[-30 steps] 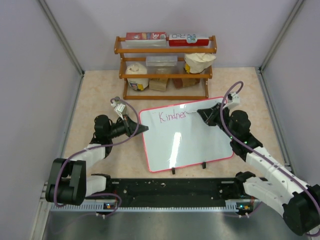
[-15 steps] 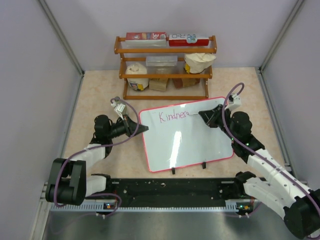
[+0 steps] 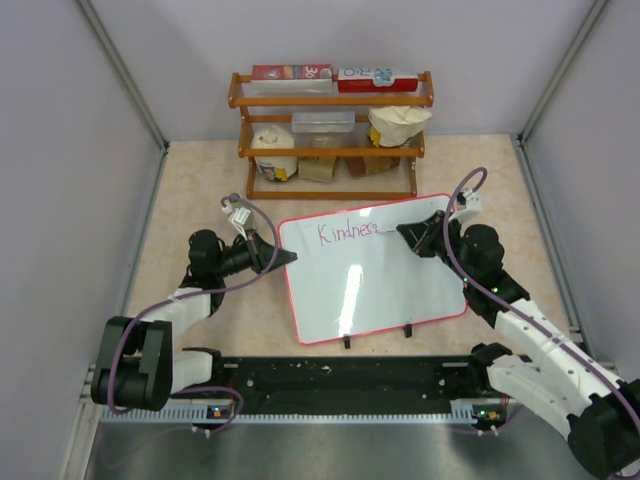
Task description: Write a sentence on the whiteboard
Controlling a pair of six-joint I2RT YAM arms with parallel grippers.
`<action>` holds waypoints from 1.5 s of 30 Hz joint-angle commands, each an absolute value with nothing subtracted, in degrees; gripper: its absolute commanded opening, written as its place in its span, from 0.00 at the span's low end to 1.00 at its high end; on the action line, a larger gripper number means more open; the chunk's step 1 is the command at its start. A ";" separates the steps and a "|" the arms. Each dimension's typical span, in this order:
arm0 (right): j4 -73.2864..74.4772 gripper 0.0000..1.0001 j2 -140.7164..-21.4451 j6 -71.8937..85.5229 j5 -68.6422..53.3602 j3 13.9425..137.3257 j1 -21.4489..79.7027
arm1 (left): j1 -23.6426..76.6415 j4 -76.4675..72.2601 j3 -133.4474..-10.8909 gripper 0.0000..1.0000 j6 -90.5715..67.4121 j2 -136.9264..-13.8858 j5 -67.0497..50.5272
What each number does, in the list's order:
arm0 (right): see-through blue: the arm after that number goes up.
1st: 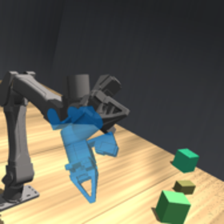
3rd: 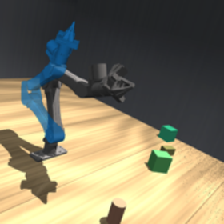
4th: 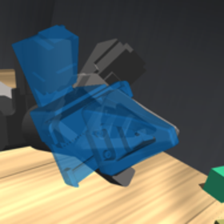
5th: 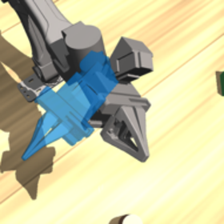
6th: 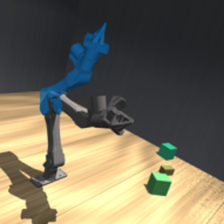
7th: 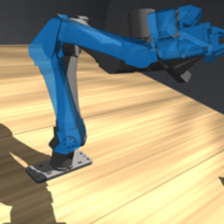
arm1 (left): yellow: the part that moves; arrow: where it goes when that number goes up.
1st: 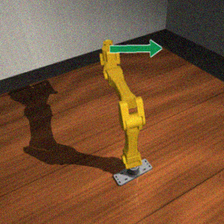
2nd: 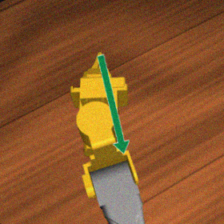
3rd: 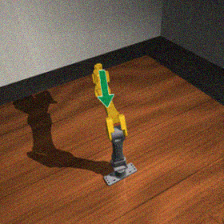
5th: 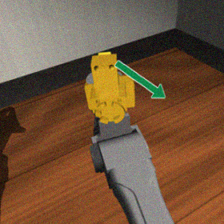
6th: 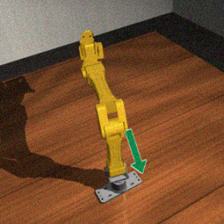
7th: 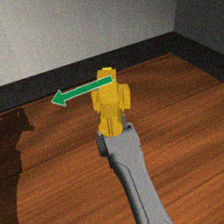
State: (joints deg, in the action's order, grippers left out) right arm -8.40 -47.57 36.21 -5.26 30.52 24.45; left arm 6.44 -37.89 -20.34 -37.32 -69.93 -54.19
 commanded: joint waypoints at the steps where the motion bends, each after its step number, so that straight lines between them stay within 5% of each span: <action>1: -11.42 0.00 -48.95 36.38 -6.50 29.97 23.73 | 7.12 -35.95 -19.42 0.00 -25.05 -71.28 -46.67; 45: -1.41 0.00 -35.77 30.32 -10.20 32.34 17.58 | 7.12 -35.95 -19.42 0.00 -24.96 -71.10 -46.50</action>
State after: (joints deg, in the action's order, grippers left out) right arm -2.02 -37.19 33.36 -11.62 30.37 18.20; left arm 6.44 -37.91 -20.34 -37.19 -69.91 -54.35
